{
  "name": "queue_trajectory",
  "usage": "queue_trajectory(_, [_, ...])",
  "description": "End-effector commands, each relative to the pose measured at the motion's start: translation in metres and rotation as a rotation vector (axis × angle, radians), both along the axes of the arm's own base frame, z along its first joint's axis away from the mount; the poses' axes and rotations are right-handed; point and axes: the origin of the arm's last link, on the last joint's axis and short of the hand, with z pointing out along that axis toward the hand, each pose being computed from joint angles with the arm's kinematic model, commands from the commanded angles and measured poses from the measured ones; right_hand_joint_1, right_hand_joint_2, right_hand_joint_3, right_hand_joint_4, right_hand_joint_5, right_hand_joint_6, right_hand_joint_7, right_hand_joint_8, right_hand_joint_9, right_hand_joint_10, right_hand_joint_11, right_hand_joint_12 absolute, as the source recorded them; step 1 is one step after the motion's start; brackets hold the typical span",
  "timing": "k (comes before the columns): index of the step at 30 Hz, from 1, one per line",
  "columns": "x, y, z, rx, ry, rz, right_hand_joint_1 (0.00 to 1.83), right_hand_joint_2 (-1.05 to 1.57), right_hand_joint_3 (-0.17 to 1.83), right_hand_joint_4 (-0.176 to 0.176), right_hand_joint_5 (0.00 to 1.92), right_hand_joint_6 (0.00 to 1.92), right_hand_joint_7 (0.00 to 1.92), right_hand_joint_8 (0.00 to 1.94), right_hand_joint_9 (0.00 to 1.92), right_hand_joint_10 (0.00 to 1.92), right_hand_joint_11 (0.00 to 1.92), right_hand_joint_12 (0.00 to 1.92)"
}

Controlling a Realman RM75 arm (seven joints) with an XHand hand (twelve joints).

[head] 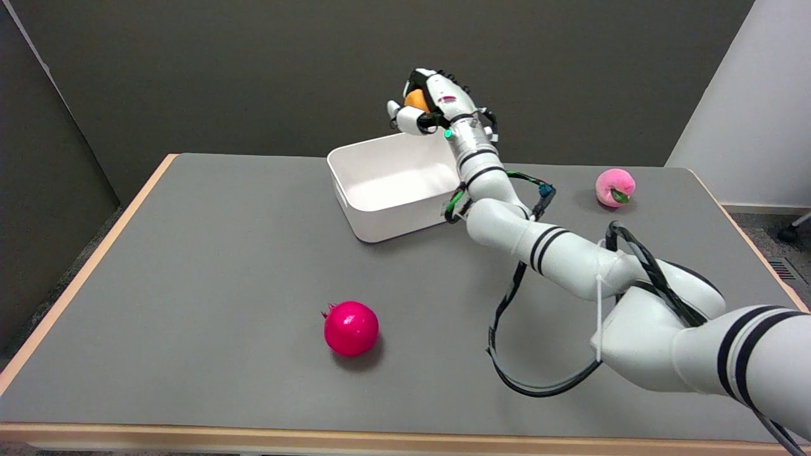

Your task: Place the yellow duck into the white box.

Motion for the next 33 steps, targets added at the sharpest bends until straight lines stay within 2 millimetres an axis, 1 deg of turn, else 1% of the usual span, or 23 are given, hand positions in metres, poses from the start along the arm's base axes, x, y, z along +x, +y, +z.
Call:
queue_trajectory(1, [-0.015,-0.008,-0.040,0.106,-0.058,-0.123,0.76,1.32,0.36,-0.063,0.39,1.92,0.25,1.94,0.66,1.92,0.19,1.92])
queue_trajectory(2, [-0.020,-0.006,-0.039,0.111,-0.060,-0.136,0.75,1.33,0.35,-0.059,0.39,1.92,0.21,1.94,0.60,1.92,0.10,1.92])
queue_trajectory(3, [-0.022,-0.005,-0.038,0.111,-0.059,-0.143,0.71,1.23,0.46,-0.057,0.39,1.71,0.20,1.88,0.53,1.90,0.03,1.92])
queue_trajectory(4, [-0.023,-0.005,-0.036,0.109,-0.058,-0.147,0.61,0.98,0.76,-0.060,0.39,1.17,0.23,1.73,0.44,1.86,0.01,1.92])
queue_trajectory(5, [-0.026,-0.004,-0.035,0.108,-0.058,-0.153,0.50,0.82,0.92,-0.039,0.33,0.73,0.24,1.35,0.35,1.60,0.01,1.78])
queue_trajectory(6, [-0.028,-0.003,-0.034,0.107,-0.059,-0.156,0.38,0.79,0.88,0.010,0.20,0.50,0.23,0.77,0.28,1.10,0.03,1.48])
queue_trajectory(7, [-0.029,-0.002,-0.034,0.107,-0.061,-0.155,0.29,0.76,0.87,0.049,0.08,0.30,0.20,0.28,0.21,0.69,0.05,1.22])
queue_trajectory(8, [-0.030,0.000,-0.033,0.106,-0.062,-0.152,0.33,0.70,0.95,0.053,0.05,0.15,0.10,0.14,0.09,0.45,0.02,0.96])
queue_trajectory(9, [-0.030,0.001,-0.032,0.105,-0.064,-0.148,0.35,0.65,1.01,0.056,0.02,0.04,0.01,0.03,0.00,0.25,0.00,0.74])
queue_trajectory(11, [-0.031,0.003,-0.031,0.104,-0.071,-0.139,0.23,0.61,0.91,0.058,0.00,0.01,0.00,0.00,0.00,0.00,0.00,0.52])
queue_trajectory(12, [-0.030,0.004,-0.030,0.101,-0.075,-0.131,0.24,0.59,0.91,0.054,0.00,0.00,0.00,0.00,0.00,0.00,0.00,0.30])
queue_trajectory(13, [-0.029,0.006,-0.028,0.096,-0.080,-0.119,0.24,0.58,0.89,0.051,0.00,0.00,0.00,0.00,0.00,0.00,0.00,0.14])
queue_trajectory(15, [-0.028,0.010,-0.024,0.084,-0.090,-0.093,0.26,0.62,0.77,0.056,0.00,0.00,0.00,0.00,0.00,0.00,0.00,0.07])
queue_trajectory(18, [-0.021,0.022,-0.014,0.052,-0.117,-0.008,0.26,0.63,0.76,0.057,0.00,0.00,0.00,0.00,0.00,0.00,0.00,0.00])
queue_trajectory(20, [-0.017,0.034,0.001,0.021,-0.161,0.069,0.26,0.63,0.75,0.057,0.00,0.00,0.00,0.00,0.00,0.00,0.00,0.00])
queue_trajectory(23, [-0.005,0.056,0.023,0.016,-0.278,0.181,0.27,0.63,0.76,0.054,0.00,0.00,0.00,0.00,0.00,0.00,0.00,0.00])
queue_trajectory(25, [0.001,0.072,0.043,0.008,-0.338,0.245,0.29,0.64,0.75,0.054,0.00,0.00,0.00,0.00,0.00,0.00,0.00,0.00])
queue_trajectory(26, [0.003,0.082,0.054,-0.001,-0.356,0.274,0.30,0.65,0.74,0.055,0.00,0.00,0.00,0.00,0.00,0.00,0.00,0.00])
queue_trajectory(27, [0.005,0.096,0.068,-0.012,-0.377,0.310,0.30,0.66,0.73,0.055,0.00,0.00,0.00,0.00,0.00,0.00,0.00,0.00])
queue_trajectory(29, [0.005,0.121,0.090,-0.026,-0.420,0.367,0.30,0.67,0.73,0.053,0.00,0.00,0.00,0.00,0.00,0.00,0.00,0.00])
queue_trajectory(30, [0.003,0.138,0.104,-0.041,-0.441,0.404,0.30,0.68,0.73,0.051,0.00,0.00,0.00,0.00,0.00,0.00,0.00,0.00])
queue_trajectory(32, [-0.001,0.164,0.125,-0.069,-0.464,0.454,0.30,0.69,0.72,0.046,0.00,0.00,0.00,0.00,0.00,0.00,0.00,0.00])
queue_trajectory(33, [-0.005,0.181,0.135,-0.083,-0.473,0.478,0.30,0.70,0.72,0.044,0.00,0.00,0.00,0.00,0.00,0.00,0.00,0.00])
